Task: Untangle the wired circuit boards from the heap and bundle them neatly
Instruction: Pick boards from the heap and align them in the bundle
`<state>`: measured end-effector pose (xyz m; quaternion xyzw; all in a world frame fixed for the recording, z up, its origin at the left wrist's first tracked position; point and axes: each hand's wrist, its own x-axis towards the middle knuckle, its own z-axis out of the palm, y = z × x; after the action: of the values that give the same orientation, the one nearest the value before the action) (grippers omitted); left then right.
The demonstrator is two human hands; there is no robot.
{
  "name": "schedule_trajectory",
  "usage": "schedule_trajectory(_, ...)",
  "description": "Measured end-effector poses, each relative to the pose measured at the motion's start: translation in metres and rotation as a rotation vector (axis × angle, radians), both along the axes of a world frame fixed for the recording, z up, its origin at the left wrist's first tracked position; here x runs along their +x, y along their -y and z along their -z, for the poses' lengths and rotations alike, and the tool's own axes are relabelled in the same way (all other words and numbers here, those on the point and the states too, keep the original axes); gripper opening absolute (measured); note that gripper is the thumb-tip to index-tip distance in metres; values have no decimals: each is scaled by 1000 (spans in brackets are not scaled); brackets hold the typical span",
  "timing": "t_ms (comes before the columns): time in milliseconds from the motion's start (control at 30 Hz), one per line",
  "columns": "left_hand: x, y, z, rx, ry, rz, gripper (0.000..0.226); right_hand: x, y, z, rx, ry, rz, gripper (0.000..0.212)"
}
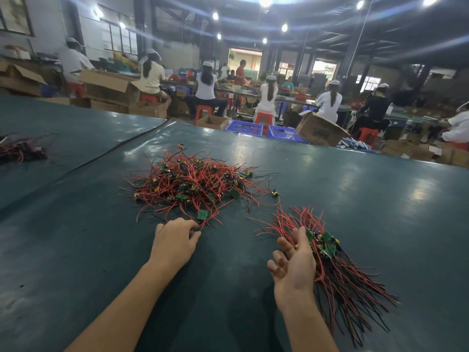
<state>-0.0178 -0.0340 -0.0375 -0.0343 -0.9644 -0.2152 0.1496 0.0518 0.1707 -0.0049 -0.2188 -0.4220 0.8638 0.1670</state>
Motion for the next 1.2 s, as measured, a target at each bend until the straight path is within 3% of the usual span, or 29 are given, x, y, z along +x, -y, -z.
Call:
schedule_trajectory(200, 5, -9, -2, 13, -28, -28, 26, -2, 2, 3, 51, -2, -49, 23)
schedule_trajectory(400, 17, -28, -9, 289, -302, 68, 14, 0, 8, 6, 144, 5, -177, 30)
schedule_trajectory(533, 31, -41, -20, 407, -348, 314, 13, 0, 12, 7, 262, 34, -283, 31)
schedule_trajectory(633, 41, -47, -23, 370, -285, 559, 11, 1, 15, 9, 345, 68, -359, 32)
schedule_trajectory(733, 48, -49, -22, 312, -245, 674, 10, 1, 15, 12, 370, 61, -333, 24)
schedule_trajectory(833, 46, -49, -23, 203, -362, 624, 9, 0, 12, 11, 338, 16, -268, 16)
schedule_trajectory(1033, 39, -44, -23, 203, -498, 448, 5, 1, 11, 7, 272, -108, -199, 48)
schedule_trajectory(1100, 39, -44, -23, 285, -471, 494, 16, 1, 10, 8, 250, -147, -200, 53)
schedule_trajectory(1200, 43, -49, -23, 543, -201, 561, 48, -1, 10, 9, 212, -197, -222, 50)
